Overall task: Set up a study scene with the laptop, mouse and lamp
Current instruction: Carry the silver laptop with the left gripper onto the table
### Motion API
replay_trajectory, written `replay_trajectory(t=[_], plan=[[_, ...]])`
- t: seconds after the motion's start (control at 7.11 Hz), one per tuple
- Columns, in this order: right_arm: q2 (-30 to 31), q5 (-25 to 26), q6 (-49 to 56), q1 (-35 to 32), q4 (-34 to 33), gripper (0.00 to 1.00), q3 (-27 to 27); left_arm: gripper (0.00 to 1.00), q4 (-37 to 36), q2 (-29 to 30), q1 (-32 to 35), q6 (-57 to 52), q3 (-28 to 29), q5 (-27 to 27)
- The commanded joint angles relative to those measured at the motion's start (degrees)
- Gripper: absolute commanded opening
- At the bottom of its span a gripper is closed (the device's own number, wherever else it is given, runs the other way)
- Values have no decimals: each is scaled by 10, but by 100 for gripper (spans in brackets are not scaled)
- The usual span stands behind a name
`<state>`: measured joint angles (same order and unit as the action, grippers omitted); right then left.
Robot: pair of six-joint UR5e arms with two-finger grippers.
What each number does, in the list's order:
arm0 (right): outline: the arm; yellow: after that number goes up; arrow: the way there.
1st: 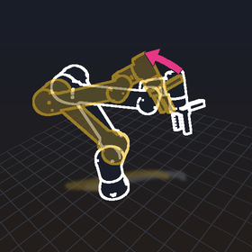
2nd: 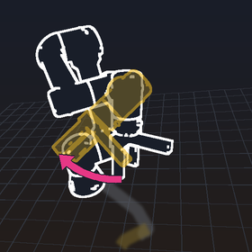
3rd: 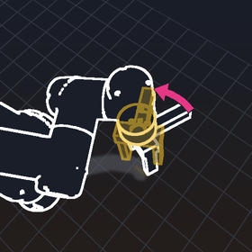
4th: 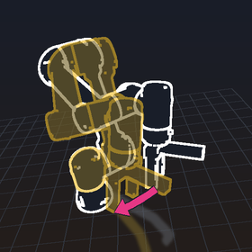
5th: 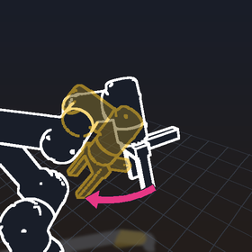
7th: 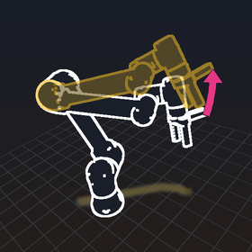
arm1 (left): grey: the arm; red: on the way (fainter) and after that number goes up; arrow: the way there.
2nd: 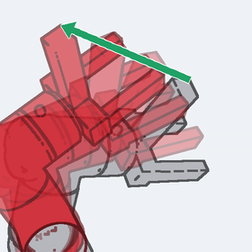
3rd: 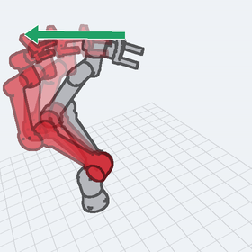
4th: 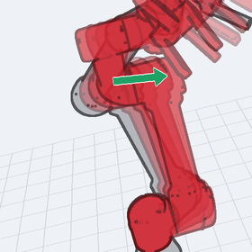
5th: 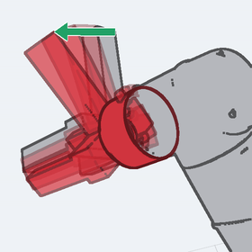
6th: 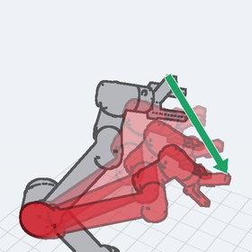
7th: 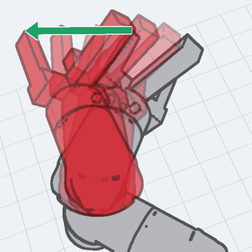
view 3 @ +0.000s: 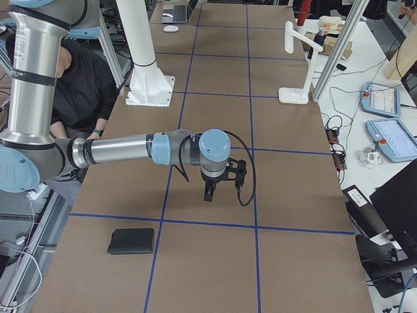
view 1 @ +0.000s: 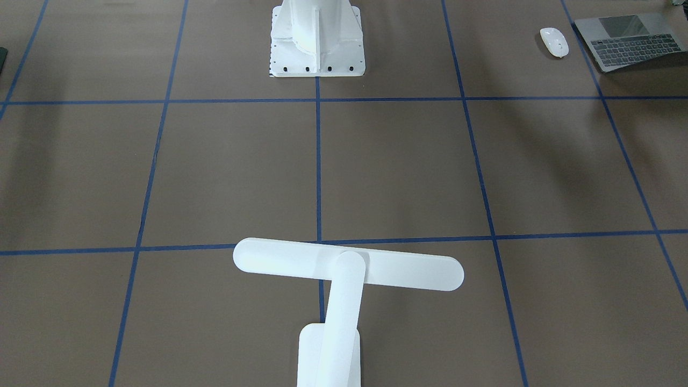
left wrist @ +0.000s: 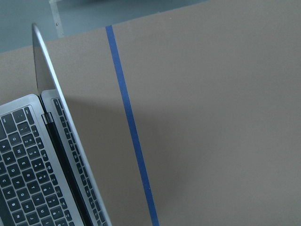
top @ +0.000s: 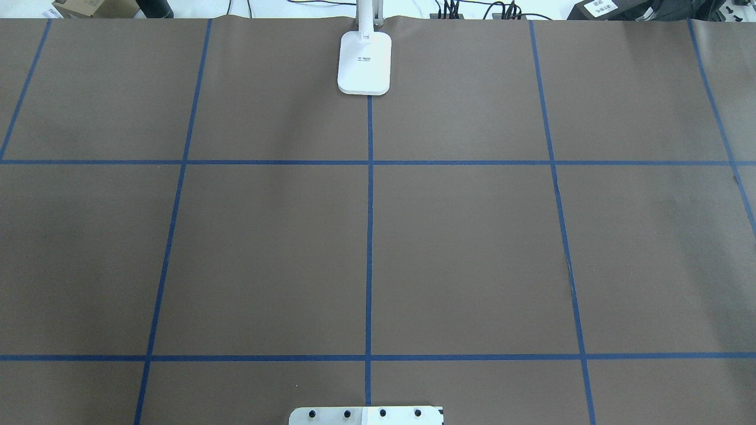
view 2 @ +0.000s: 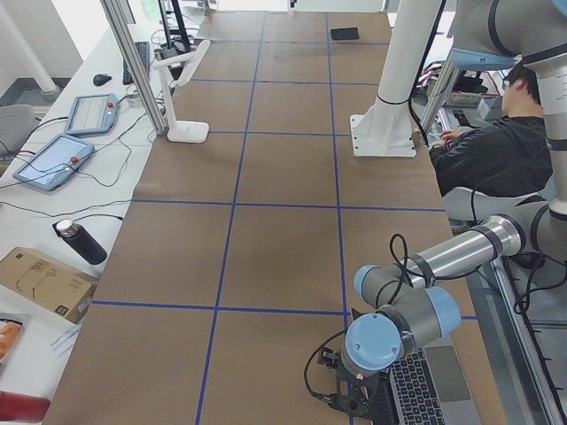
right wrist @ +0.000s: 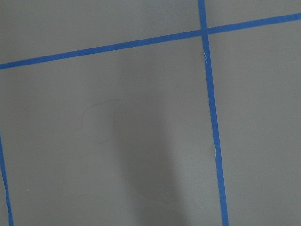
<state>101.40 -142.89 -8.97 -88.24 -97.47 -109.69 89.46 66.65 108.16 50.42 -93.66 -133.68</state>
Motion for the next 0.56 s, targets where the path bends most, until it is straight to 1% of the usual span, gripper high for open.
replay_trajectory(t=[0.0,0.28,0.42], plan=[[-1,0,0,0,0,99,-1,100,13,-10,2,1,14,0],[-1,0,0,0,0,99,-2,100,15,-11,2,1,20,-1],[-1,0,0,0,0,99,-2,94,15,-12,2,1,19,-1]])
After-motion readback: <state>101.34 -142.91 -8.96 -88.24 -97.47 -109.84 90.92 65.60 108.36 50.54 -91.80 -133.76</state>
